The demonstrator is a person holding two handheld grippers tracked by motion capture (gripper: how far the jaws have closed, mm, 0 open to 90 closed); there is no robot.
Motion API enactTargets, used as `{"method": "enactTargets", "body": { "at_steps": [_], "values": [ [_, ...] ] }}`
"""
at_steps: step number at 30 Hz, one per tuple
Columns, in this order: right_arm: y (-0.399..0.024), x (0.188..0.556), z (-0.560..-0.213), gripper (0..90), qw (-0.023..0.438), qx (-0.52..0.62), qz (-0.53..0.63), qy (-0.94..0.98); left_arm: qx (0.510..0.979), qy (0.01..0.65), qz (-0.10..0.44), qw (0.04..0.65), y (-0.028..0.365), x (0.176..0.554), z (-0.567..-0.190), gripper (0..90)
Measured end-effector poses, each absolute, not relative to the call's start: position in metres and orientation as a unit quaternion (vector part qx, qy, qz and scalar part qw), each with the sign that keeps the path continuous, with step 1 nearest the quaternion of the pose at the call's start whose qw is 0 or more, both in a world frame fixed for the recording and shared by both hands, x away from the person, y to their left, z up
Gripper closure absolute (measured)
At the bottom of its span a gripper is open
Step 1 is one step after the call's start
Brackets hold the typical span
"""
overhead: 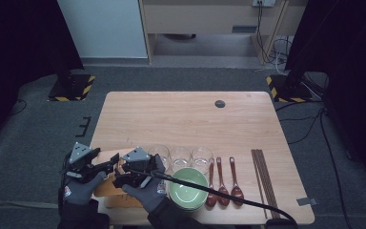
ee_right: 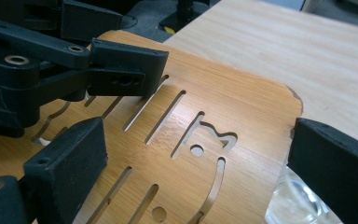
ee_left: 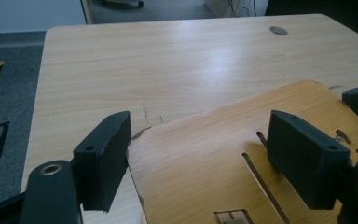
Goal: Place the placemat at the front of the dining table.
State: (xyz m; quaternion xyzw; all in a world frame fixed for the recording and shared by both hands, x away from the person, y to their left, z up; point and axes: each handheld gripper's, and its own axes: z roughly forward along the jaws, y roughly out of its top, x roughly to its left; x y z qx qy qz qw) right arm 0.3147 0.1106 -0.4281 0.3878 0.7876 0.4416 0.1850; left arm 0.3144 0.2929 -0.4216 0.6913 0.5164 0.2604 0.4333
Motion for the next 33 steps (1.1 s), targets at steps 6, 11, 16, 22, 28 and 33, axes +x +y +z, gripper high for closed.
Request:
{"method": "enactTargets", "body": {
  "at_steps": [6,11,16,22,28,33],
  "values": [
    [0.104,0.318,-0.415,4.7,0.194,0.386,0.450,0.781,0.693,0.507,0.270,0.435,0.286,0.319,-0.406,22.4],
    [0.098,0.320,-0.405,4.7,0.203,0.382,0.457,0.777,0.692,0.502,0.274,0.440,0.282,0.321,-0.398,22.4],
    [0.091,0.323,-0.396,4.7,0.212,0.380,0.460,0.774,0.692,0.495,0.280,0.445,0.273,0.326,-0.386,22.4],
    [0.083,0.326,-0.385,4.7,0.224,0.377,0.462,0.771,0.689,0.488,0.284,0.455,0.265,0.330,-0.376,22.4],
    [0.076,0.329,-0.378,4.7,0.235,0.373,0.462,0.769,0.688,0.484,0.286,0.458,0.258,0.334,-0.370,22.4],
    [0.066,0.332,-0.370,4.7,0.241,0.374,0.468,0.764,0.688,0.477,0.288,0.464,0.249,0.339,-0.362,22.4]
  ]
}}
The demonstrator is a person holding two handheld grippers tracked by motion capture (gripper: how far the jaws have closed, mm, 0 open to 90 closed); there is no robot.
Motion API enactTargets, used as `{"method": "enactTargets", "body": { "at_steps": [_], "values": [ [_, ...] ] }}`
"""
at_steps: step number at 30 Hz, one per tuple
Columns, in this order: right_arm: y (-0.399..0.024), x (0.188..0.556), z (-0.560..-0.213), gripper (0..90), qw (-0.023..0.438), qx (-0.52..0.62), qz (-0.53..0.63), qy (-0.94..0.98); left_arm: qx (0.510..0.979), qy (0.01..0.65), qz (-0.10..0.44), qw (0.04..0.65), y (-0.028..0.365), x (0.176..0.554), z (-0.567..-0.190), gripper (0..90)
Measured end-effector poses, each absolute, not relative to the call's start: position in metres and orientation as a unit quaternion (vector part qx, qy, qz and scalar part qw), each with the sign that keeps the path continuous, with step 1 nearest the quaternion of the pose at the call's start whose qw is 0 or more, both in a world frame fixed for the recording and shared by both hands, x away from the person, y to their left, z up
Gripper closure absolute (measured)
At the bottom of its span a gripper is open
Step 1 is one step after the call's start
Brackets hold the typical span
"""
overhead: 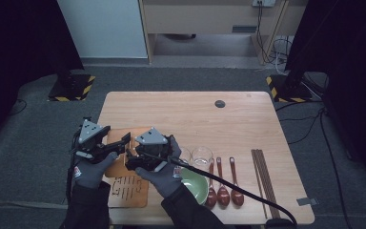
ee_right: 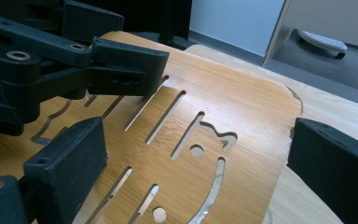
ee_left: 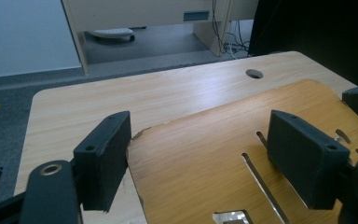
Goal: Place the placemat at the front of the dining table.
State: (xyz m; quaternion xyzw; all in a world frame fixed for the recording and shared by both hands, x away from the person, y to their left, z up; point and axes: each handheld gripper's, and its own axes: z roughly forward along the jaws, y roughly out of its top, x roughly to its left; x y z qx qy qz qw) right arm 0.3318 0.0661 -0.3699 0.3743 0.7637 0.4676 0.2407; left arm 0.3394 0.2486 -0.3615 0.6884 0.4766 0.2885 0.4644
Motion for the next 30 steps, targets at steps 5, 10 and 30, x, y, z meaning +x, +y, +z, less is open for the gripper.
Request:
{"method": "enactTargets", "body": {
  "at_steps": [5,10,30],
  "values": [
    [0.052,0.335,-0.363,4.7,0.249,0.378,0.470,0.758,0.692,0.468,0.292,0.467,0.236,0.345,-0.354,22.4],
    [0.039,0.337,-0.357,4.7,0.257,0.378,0.472,0.754,0.693,0.458,0.293,0.472,0.220,0.350,-0.347,22.4],
    [-0.032,0.354,-0.350,4.7,0.279,0.398,0.474,0.734,0.713,0.425,0.293,0.474,0.147,0.379,-0.335,22.4]
  ]
}}
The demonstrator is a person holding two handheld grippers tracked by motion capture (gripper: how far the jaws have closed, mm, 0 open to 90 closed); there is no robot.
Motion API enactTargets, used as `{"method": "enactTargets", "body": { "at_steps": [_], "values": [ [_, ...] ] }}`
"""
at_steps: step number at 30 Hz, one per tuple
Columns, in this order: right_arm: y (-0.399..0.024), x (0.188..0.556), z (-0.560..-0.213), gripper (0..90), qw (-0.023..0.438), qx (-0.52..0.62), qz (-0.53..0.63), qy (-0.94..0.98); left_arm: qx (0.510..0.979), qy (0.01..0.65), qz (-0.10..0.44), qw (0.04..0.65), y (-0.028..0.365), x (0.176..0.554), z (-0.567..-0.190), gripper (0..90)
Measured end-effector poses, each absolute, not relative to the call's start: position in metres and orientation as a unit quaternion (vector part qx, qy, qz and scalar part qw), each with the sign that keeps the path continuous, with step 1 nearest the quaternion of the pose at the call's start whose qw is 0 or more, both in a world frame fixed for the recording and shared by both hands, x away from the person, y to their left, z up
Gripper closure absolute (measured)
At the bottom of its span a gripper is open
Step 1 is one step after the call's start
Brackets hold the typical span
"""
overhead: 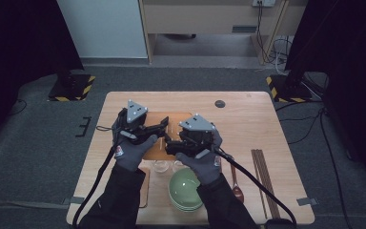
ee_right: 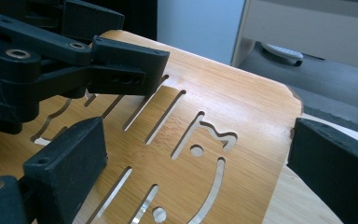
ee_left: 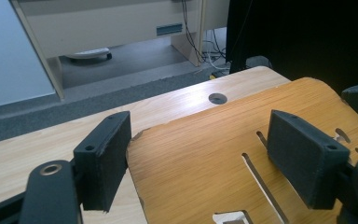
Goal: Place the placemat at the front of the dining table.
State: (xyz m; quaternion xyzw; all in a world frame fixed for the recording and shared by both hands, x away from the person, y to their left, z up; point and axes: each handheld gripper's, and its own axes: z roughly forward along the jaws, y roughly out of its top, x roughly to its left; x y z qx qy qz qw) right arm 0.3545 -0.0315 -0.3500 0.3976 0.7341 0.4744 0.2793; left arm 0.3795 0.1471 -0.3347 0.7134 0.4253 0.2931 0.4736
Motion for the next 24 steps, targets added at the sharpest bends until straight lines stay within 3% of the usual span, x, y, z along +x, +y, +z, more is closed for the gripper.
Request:
{"method": "enactTargets", "body": {
  "at_steps": [24],
  "values": [
    [-0.072,0.392,-0.347,4.7,0.298,0.410,0.466,0.725,0.723,0.408,0.289,0.476,0.106,0.427,-0.330,22.4]
  ]
}}
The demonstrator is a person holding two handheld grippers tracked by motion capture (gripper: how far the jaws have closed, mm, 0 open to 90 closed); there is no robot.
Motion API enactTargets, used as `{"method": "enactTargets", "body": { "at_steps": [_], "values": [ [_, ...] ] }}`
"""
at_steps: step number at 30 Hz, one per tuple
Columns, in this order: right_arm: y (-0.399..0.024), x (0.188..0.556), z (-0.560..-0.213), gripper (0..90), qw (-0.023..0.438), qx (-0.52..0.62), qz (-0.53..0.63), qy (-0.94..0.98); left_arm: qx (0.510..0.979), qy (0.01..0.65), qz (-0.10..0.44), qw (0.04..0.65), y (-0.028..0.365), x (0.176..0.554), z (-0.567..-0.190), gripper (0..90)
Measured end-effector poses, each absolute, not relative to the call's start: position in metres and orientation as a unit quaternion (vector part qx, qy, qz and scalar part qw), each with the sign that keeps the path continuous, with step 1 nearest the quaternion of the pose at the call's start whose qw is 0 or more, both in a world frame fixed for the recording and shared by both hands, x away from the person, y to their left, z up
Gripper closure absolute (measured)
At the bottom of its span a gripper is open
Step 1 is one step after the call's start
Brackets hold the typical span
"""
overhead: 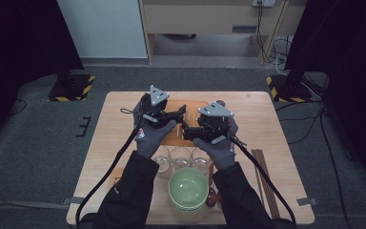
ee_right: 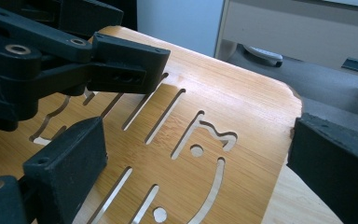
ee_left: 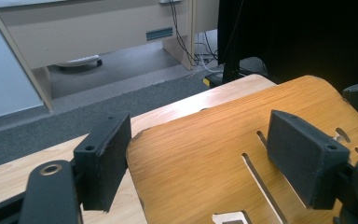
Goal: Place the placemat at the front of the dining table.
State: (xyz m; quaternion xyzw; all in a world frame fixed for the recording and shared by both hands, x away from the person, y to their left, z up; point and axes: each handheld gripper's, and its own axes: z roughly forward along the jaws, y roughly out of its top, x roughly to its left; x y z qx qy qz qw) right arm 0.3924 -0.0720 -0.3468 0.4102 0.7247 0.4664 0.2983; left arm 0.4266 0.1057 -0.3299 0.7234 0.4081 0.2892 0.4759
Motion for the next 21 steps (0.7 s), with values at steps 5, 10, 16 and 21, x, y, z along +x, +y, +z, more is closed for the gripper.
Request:
{"method": "enactTargets", "body": {
  "at_steps": [5,10,16,21],
  "values": [
    [-0.074,0.405,-0.349,4.8,0.301,0.411,0.461,0.727,0.725,0.410,0.285,0.475,0.103,0.440,-0.333,22.4],
    [-0.077,0.417,-0.353,4.8,0.299,0.414,0.459,0.727,0.728,0.409,0.287,0.468,0.099,0.451,-0.335,22.4],
    [-0.080,0.428,-0.356,4.8,0.298,0.415,0.459,0.727,0.729,0.411,0.283,0.468,0.096,0.463,-0.338,22.4],
    [-0.082,0.435,-0.358,4.8,0.297,0.418,0.460,0.725,0.731,0.411,0.281,0.465,0.094,0.471,-0.340,22.5]
  ]
}}
